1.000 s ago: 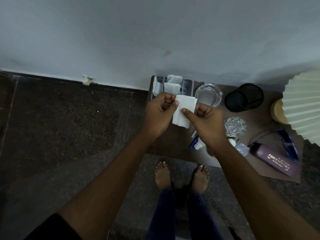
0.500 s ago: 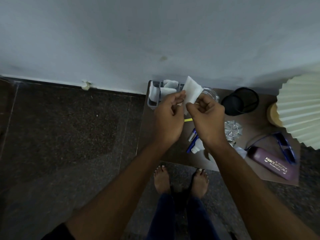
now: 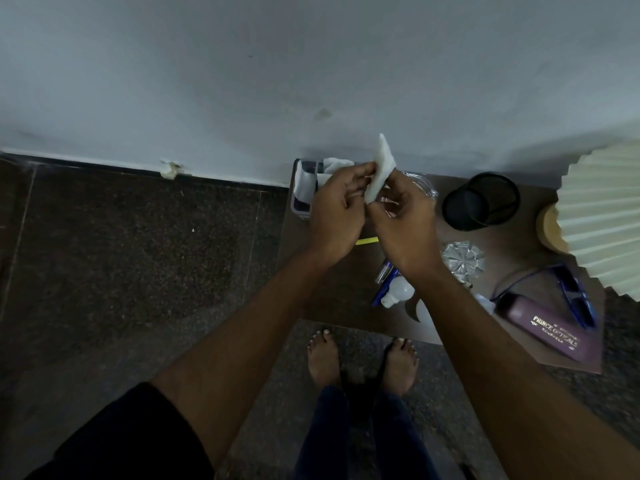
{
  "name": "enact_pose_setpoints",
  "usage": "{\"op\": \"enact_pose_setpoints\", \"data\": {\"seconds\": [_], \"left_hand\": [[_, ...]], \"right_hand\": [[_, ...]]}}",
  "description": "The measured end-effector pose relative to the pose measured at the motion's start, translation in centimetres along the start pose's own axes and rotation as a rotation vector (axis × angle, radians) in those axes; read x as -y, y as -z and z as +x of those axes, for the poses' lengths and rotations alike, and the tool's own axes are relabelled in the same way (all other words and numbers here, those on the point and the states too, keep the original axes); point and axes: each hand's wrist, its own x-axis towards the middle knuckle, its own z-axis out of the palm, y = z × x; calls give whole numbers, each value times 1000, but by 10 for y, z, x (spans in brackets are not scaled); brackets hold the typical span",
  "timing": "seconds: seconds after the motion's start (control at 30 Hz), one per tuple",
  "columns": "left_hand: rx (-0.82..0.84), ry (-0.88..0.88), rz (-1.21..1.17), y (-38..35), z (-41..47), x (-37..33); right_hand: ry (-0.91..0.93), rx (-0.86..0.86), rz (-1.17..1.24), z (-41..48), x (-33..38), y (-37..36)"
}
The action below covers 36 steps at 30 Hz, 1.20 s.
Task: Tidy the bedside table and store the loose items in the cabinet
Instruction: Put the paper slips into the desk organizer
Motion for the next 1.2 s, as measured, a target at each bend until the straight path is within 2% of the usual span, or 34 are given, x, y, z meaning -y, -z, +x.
{"op": "enact_pose_setpoints", "data": {"seconds": [0.23, 0.77, 1.03, 1.2], "left_hand": [[0, 61, 4, -1, 5, 6], [-17, 49, 12, 1, 5, 21], [-125, -43, -5, 12, -23, 35], [-146, 24, 8, 18, -56, 55]], "right_hand": [[-21, 23, -15, 5, -13, -6], [-75, 56, -14, 4, -15, -6], [-89, -85, 59, -19, -1, 0], [-122, -142, 80, -41, -13, -2]]}}
